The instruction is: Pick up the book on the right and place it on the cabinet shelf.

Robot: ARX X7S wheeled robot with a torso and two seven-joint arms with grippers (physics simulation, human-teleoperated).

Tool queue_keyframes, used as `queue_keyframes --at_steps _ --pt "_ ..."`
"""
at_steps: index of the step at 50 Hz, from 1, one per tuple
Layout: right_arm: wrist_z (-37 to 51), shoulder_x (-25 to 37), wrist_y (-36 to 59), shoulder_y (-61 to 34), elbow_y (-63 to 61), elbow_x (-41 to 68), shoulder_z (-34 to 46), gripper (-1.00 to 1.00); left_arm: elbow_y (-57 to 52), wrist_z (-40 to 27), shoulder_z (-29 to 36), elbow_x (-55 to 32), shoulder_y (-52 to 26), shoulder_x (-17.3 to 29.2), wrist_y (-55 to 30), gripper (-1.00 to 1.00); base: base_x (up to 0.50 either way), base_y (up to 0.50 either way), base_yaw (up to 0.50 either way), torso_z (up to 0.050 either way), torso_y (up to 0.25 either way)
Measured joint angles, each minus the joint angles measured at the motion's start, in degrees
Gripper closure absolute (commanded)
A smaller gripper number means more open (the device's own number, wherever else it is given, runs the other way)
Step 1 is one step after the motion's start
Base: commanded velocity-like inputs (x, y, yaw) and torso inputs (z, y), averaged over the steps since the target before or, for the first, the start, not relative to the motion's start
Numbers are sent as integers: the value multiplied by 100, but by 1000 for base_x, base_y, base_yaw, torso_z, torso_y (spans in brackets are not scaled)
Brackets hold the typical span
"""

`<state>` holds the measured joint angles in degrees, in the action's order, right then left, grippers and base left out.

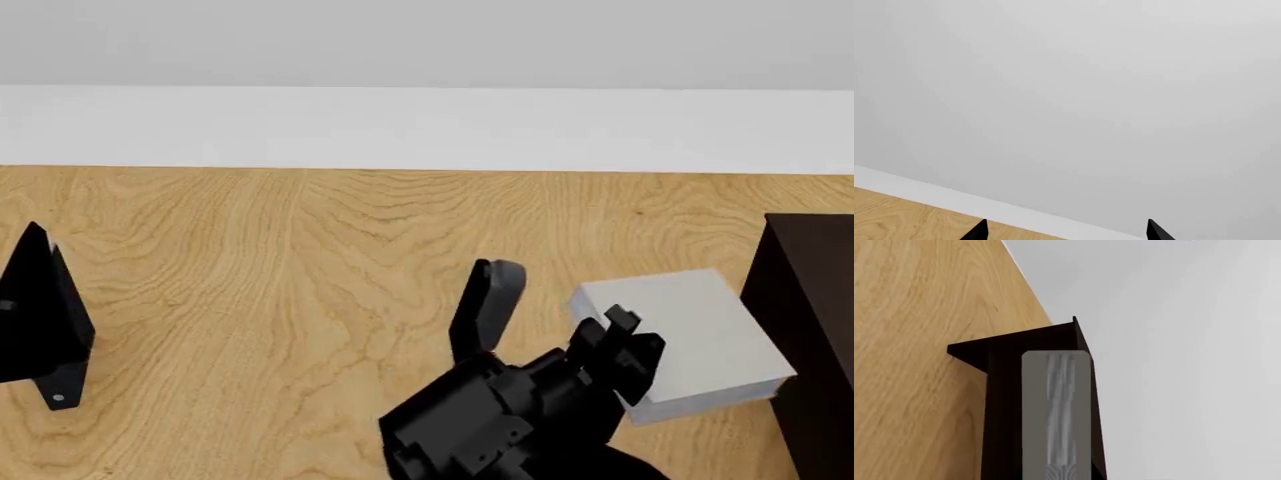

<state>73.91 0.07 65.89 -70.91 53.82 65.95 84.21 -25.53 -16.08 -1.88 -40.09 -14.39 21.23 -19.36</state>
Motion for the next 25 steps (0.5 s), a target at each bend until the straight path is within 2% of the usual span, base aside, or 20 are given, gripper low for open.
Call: queue_keyframes --at_steps 25 --pt "-463 -7 -362 249 287 -826 -31 100 -2 -41 -15 -53 -2 40 26 -100 0 0 0 0 1"
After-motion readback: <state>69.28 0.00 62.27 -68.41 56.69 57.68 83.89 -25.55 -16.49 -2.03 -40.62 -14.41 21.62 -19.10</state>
